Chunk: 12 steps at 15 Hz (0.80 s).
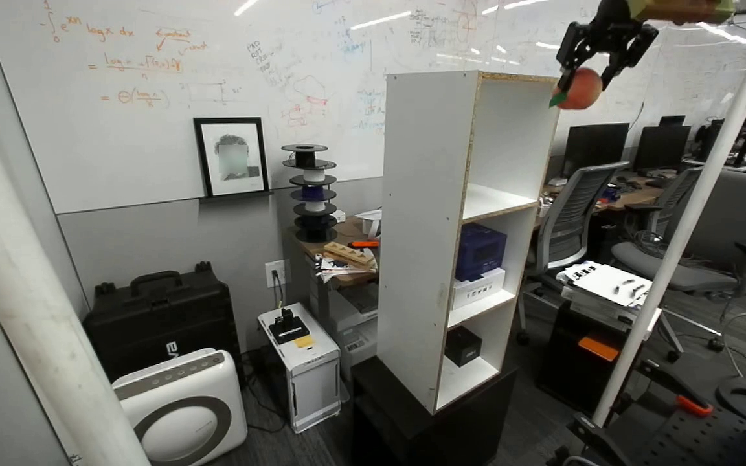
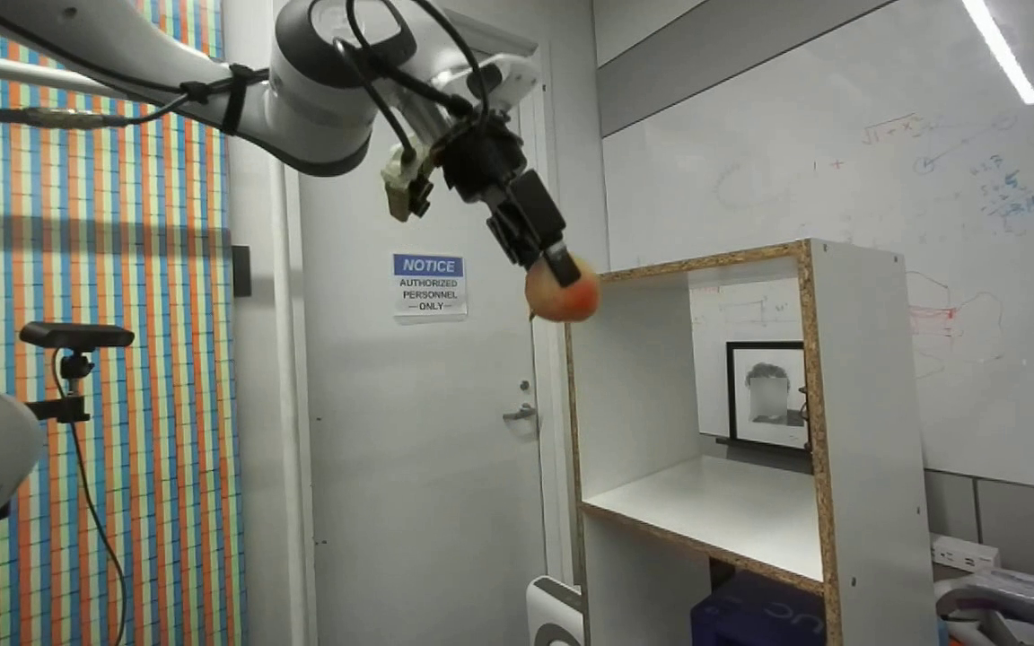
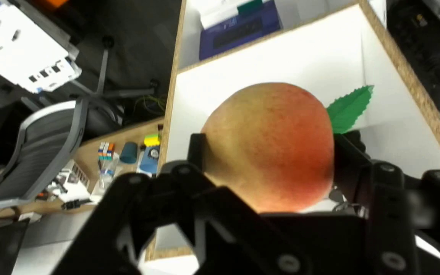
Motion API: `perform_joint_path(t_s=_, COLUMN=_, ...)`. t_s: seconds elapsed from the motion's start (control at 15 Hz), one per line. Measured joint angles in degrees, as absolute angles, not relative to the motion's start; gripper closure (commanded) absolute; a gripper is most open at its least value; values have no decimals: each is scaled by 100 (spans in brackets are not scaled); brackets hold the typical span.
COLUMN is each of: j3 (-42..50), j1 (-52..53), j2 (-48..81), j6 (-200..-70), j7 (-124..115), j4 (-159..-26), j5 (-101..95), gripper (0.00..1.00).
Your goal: Put the peach plushie on the top of the shelf
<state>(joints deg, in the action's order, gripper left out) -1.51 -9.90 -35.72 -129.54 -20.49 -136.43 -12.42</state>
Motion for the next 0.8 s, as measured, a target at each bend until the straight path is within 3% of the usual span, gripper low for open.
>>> perform_joint_path(t_s=0.47, j3=-510, j1=-1627, j2=-2594, j6=-14394, j7=-2951, j4=-12466, j5=-1501, gripper=48)
perform_joint_path(t_s=0.8, j3=-816, j1=-1755, j2=-1230, j6=-14569, j7=-3812, j4=-11410, j5=-2008, gripper=48)
